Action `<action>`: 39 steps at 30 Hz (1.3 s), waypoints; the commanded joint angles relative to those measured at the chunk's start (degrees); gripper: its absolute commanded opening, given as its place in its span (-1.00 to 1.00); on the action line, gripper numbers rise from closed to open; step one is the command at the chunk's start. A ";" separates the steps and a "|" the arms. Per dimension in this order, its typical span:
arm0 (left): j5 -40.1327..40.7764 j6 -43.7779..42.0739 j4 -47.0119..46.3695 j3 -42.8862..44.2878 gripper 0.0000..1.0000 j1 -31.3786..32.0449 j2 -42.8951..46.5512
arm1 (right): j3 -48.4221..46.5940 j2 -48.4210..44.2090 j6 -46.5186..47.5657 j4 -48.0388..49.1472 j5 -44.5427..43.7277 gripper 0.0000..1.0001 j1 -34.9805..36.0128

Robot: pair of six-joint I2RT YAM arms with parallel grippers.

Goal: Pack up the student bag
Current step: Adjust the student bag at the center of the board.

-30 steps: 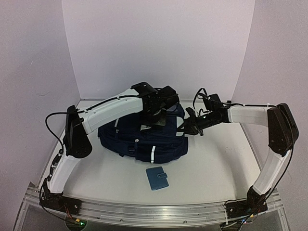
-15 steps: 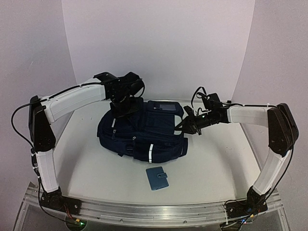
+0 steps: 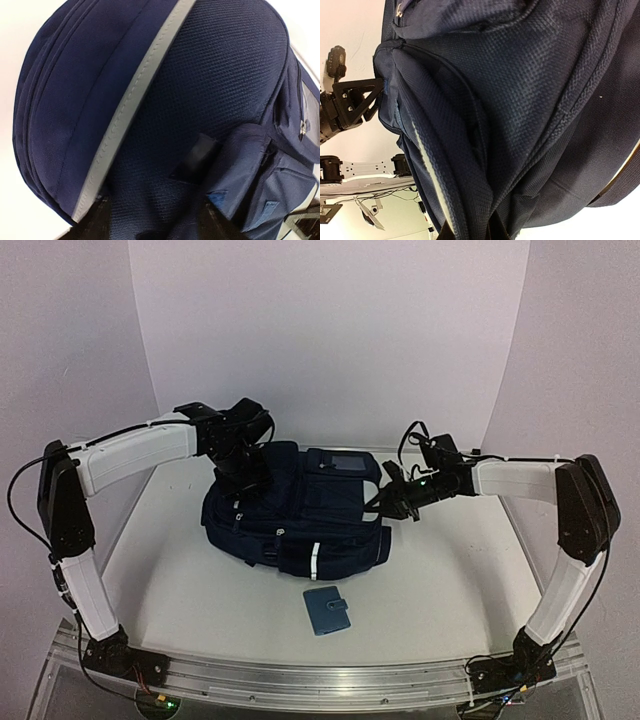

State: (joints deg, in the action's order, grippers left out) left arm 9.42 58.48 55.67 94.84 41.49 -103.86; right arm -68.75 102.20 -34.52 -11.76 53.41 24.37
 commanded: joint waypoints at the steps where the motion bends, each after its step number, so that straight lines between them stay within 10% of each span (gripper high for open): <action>1: -2.72 -3.52 8.06 -7.04 0.34 -3.87 -5.49 | -1.79 -0.82 -0.10 -1.93 -3.78 -1.00 -3.63; 13: -11.91 -5.23 0.48 -15.25 0.34 -9.18 -6.83 | -3.27 2.57 1.37 -2.85 -6.74 -0.99 -5.61; 25: -10.61 -9.34 3.53 -10.11 0.24 -10.10 -8.35 | -1.80 1.02 4.89 -8.51 -12.86 -0.26 -6.71; 39: -12.48 -15.84 1.33 -3.33 0.69 -8.11 0.67 | -3.61 -9.15 15.10 -10.67 -4.86 0.33 -6.70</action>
State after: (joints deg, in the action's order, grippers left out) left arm -9.76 46.49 46.47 90.69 33.58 -103.77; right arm -70.85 99.02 -24.72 -20.81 48.12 18.00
